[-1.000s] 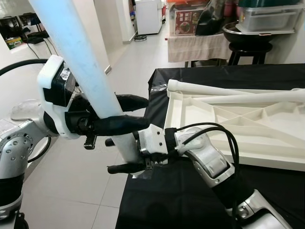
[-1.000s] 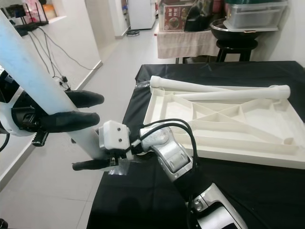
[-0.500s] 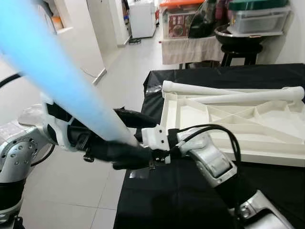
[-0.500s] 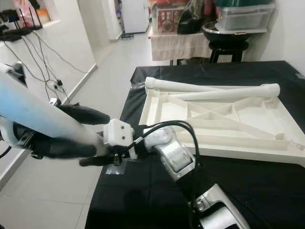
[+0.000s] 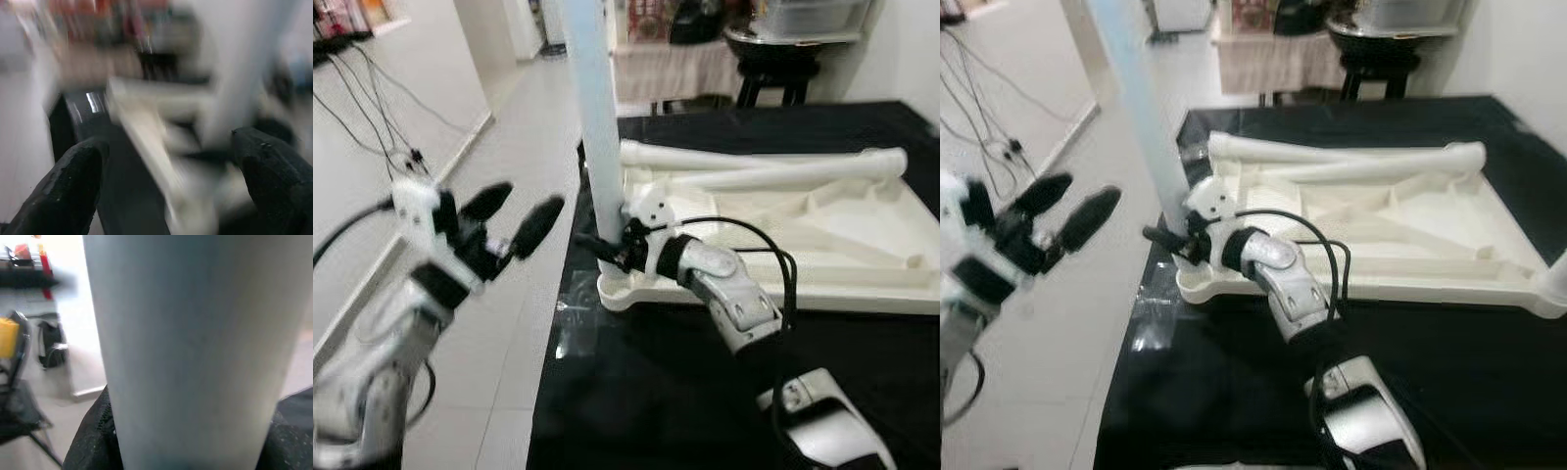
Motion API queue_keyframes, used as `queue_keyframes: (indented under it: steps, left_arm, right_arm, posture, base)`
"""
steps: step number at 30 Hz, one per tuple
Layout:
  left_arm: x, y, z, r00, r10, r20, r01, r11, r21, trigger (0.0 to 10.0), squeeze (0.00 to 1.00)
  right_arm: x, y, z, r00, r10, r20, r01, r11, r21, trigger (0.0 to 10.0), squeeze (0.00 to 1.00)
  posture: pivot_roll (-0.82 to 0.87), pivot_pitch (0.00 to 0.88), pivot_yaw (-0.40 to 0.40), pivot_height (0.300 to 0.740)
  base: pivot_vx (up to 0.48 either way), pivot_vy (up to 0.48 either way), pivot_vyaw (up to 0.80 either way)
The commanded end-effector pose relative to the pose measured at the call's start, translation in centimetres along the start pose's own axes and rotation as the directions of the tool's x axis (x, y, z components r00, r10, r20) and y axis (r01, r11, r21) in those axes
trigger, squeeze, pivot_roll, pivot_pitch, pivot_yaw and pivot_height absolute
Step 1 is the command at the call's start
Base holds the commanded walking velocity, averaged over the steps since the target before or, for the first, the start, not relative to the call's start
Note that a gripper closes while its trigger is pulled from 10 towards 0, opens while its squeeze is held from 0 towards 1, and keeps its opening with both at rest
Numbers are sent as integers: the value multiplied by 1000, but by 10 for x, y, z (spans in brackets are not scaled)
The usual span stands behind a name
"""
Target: Building children table
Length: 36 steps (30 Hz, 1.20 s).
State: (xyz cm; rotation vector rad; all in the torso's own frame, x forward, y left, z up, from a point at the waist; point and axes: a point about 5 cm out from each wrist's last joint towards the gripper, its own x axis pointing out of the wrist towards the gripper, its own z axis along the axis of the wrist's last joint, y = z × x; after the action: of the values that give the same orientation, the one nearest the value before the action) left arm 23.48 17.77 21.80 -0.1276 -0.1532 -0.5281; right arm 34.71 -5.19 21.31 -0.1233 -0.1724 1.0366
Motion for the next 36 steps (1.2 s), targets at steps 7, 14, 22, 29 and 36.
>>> queue_keyframes:
  steps: [7,14,22,29,36]
  left_arm:
    - [-17,-48,-31,985,-53,-162,67,994,83,10000,0]
    - [-34,-75,-46,969,-69,-239,97,990,107,10000,0]
    - [-41,-84,-46,966,-55,-251,94,984,148,10000,0]
    - [-42,-87,-46,967,-53,-250,95,982,160,10000,0]
    - [-42,-89,-45,969,-44,-242,89,980,179,10000,0]
  right_arm:
    - [3,5,11,992,62,107,-66,997,39,0,0]
    - [-10,15,6,960,265,90,-267,964,0,10000,0]
    - [-37,9,7,877,480,19,-480,877,-17,10000,0]
    - [-39,6,3,861,506,-48,-508,860,-54,10000,0]
    - [-38,2,2,830,544,-126,-556,825,-102,10000,0]
  posture:
    - [29,325,74,740]
    - [50,369,86,740]
    - [51,378,94,740]
    - [50,386,94,740]
    - [59,398,96,740]
  base:
    - [0,0,0]
    - [0,0,0]
    - [0,0,0]
    - [0,0,0]
    - [0,0,0]
